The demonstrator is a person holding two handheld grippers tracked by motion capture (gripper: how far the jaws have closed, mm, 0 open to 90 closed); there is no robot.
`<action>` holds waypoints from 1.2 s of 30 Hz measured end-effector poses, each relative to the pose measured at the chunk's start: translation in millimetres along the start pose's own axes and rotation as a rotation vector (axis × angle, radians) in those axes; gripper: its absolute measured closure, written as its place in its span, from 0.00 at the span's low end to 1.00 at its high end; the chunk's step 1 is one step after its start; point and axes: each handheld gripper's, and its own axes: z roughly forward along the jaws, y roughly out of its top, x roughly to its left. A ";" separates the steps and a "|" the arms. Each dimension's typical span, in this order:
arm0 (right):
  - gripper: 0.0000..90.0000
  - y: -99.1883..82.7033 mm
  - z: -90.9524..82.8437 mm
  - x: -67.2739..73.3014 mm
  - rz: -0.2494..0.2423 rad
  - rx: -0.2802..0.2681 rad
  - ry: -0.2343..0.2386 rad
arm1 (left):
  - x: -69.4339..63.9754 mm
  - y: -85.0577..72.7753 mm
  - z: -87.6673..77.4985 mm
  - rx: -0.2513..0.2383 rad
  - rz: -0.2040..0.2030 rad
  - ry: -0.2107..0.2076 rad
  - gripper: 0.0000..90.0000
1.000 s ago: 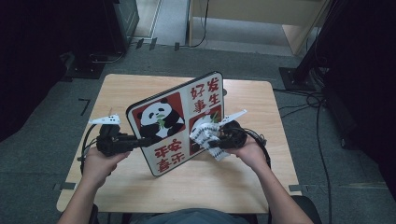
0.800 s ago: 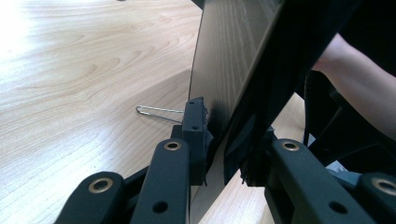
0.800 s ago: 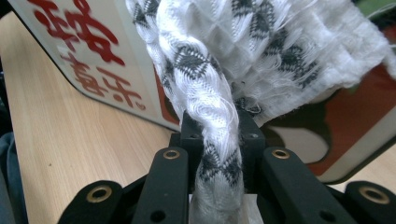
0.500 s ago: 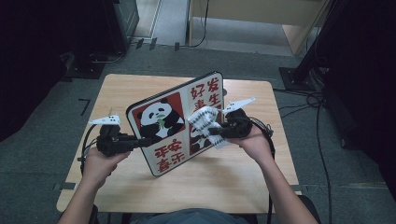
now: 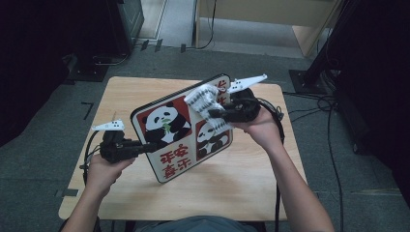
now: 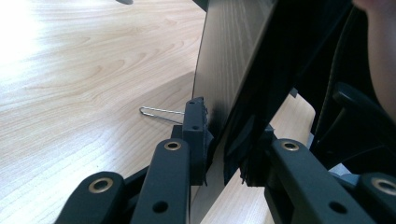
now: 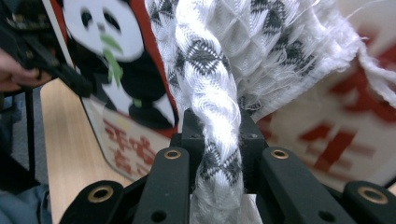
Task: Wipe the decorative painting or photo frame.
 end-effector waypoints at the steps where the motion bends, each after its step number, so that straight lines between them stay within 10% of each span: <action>1: 0.88 5.7 -1.2 0.9 -0.009 -0.007 -0.002 | 0.0 -0.2 0.1 -0.002 -0.001 0.000 0.85; 13: 0.88 59.3 1.4 10.4 -0.064 -0.054 -0.008 | 0.1 -2.4 -0.3 -0.019 0.004 0.004 0.85; 36: 0.88 36.9 19.0 2.3 -0.043 -0.018 0.029 | 2.5 -3.1 -0.4 -0.018 0.001 -0.015 0.85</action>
